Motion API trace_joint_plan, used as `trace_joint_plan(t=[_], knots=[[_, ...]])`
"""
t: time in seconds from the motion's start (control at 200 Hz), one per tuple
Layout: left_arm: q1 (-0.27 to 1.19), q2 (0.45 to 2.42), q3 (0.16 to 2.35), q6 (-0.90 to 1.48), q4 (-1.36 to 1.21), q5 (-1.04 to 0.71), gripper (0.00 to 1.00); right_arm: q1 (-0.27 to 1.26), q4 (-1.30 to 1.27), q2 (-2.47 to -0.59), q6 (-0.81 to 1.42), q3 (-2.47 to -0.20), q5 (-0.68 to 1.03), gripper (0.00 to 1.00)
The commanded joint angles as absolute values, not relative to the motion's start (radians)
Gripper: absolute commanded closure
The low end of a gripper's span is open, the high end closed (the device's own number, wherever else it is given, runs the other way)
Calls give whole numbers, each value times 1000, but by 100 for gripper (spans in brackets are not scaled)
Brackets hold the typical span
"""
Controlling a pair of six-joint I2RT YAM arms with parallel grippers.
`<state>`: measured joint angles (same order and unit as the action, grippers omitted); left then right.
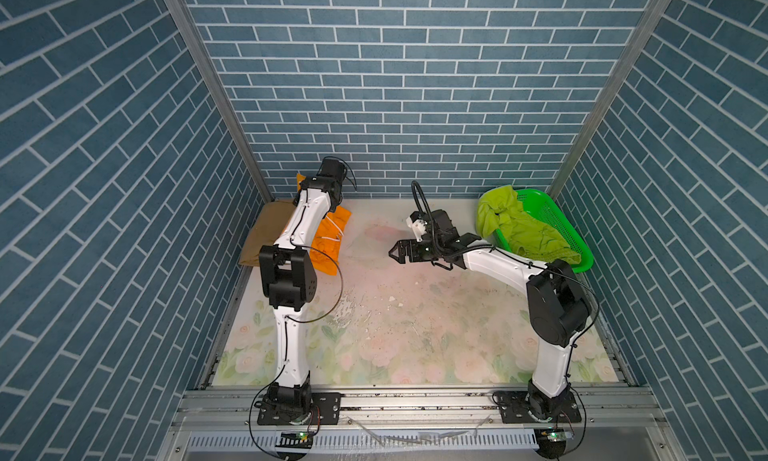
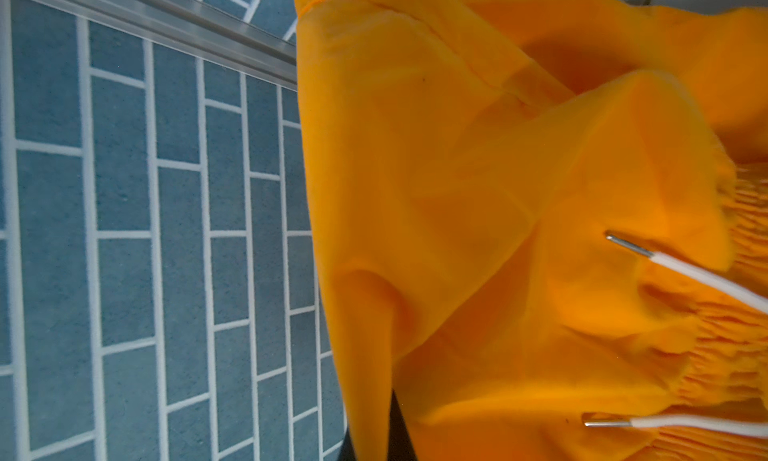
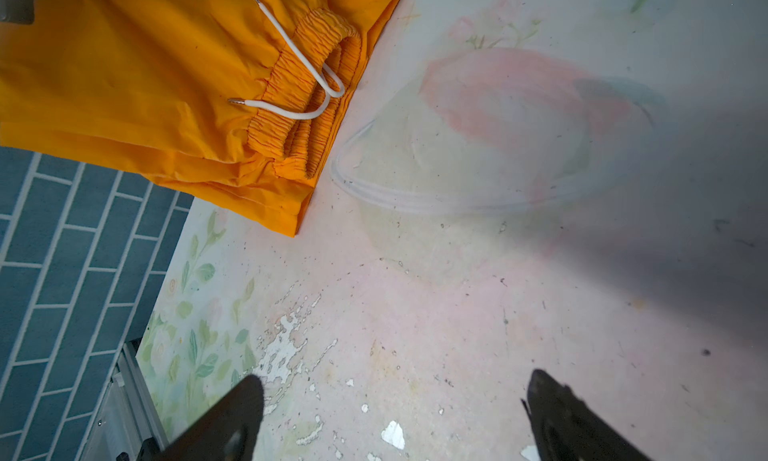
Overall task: Fold and stack the shorts
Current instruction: 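Carry the folded orange shorts with the left gripper onto the khaki shorts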
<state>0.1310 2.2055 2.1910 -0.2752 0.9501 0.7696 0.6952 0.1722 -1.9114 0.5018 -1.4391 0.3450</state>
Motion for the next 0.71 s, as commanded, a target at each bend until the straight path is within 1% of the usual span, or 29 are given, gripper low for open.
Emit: trace_joint_plan(t=[0.0,0.175,0.315,0.45,0.585,0.7], knots=[[115,2159,2183,-307,885,783,100,699,183,-1928,526,-1486,367,1],[114,2092,2151,-313,822,738,100,700,195,-1949,528,-1517,370,1],[112,2063,2176,-324,819,737,100,701,207,-1957,530,-1532,368,1],[92,2039,2196,-329,820,698,100,703,228,-1968,528,-1551,377,1],[43,2069,2217,-317,834,642,100,704,248,-1980,526,-1578,383,1],[-2,2105,2185,-348,768,618,100,709,256,-1982,528,-1579,388,1]])
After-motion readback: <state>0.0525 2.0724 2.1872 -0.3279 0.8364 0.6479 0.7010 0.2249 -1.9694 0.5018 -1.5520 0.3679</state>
